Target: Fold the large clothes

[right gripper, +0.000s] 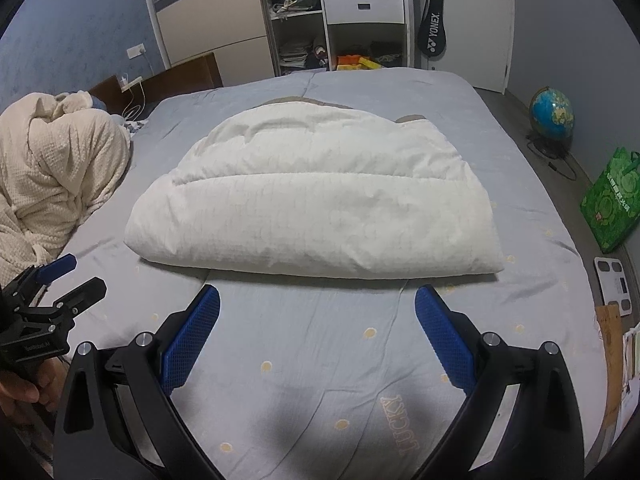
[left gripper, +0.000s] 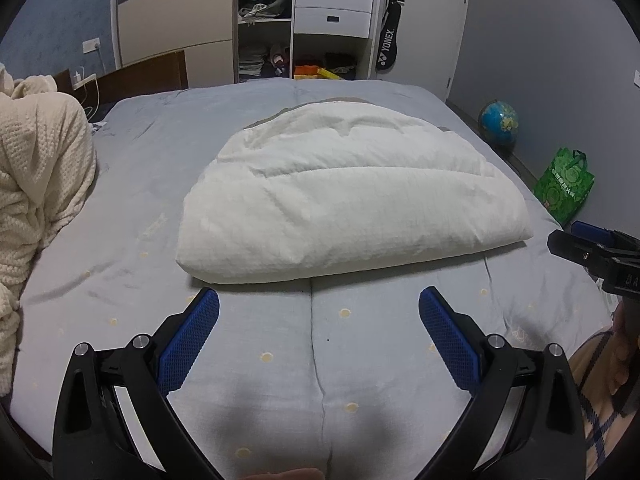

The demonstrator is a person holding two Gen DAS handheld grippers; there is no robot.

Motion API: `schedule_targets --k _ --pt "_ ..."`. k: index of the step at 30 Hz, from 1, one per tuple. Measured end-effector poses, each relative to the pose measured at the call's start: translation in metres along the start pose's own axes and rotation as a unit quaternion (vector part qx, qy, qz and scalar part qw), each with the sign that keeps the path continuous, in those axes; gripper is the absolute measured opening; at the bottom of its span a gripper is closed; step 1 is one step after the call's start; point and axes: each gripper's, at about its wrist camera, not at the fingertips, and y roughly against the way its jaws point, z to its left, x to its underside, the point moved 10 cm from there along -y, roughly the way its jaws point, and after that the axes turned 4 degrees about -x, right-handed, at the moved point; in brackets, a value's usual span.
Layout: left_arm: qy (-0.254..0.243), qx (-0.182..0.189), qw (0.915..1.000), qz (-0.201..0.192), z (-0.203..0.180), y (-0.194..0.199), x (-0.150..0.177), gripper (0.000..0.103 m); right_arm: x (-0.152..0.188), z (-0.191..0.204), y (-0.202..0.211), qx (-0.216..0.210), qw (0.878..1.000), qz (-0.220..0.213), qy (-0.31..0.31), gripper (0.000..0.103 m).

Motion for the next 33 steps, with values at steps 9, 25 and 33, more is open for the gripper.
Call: schedule_targets --k 9,25,33 --pt "-0.001 -0.001 1.0000 0.002 0.0004 -0.0013 0.0004 0.096 0.0001 -0.0014 0.0007 -0.003 1.000 -0.001 -0.003 0.094" --pt "0.000 -0.002 1.0000 0.002 0.0010 -0.0019 0.0008 0.096 -0.0005 -0.0020 0.0013 -0.004 1.000 -0.002 -0.004 0.094" --pt "0.000 -0.001 1.0000 0.002 0.0013 -0.0022 0.0013 0.096 -0.0005 -0.0017 0.0014 -0.004 1.000 0.000 -0.004 0.094"
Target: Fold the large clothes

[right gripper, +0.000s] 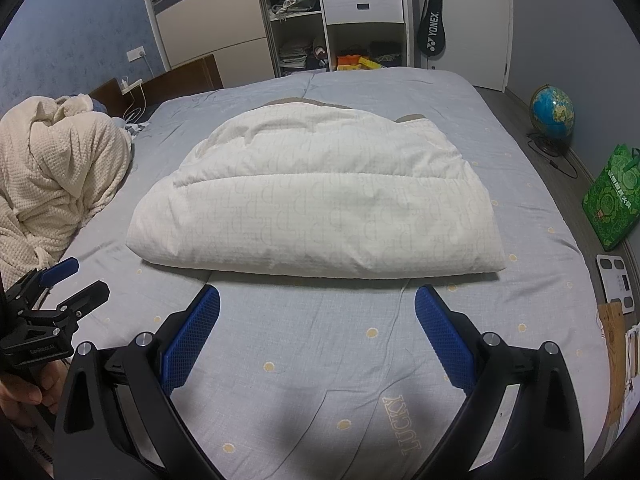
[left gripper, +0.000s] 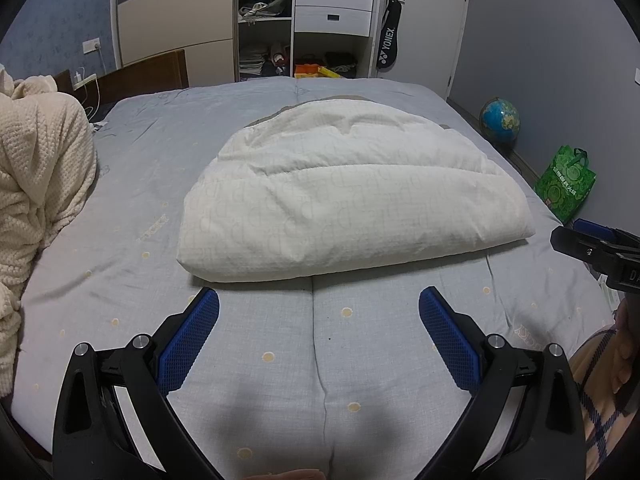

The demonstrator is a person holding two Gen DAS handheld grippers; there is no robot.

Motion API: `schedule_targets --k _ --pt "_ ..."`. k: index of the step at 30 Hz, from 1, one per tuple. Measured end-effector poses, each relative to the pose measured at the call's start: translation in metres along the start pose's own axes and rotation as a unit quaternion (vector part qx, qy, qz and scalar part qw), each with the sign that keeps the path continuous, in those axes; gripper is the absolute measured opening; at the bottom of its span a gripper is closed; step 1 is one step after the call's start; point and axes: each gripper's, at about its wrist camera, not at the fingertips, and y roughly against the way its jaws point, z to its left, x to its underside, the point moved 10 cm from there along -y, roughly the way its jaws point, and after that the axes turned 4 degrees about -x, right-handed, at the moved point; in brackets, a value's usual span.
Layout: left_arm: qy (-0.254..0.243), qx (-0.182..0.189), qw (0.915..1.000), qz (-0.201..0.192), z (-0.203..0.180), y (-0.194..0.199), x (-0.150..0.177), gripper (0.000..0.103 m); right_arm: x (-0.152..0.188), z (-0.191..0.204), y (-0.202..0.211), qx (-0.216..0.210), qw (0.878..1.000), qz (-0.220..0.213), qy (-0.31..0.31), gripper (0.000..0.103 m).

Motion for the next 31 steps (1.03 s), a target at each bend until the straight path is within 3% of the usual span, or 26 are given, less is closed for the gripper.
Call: schedule_targets --k 18,31 --pt "-0.006 0.015 0.9999 -0.006 -0.0054 0.0017 0.0022 0.096 -0.0009 -0.0013 -0.0002 -0.003 1.000 -0.001 -0.002 0.094" --pt "-0.005 0.005 1.0000 0.005 -0.0034 -0.0017 0.0036 0.096 -0.0010 -0.0014 0.0000 -0.003 1.000 -0.001 -0.002 0.094"
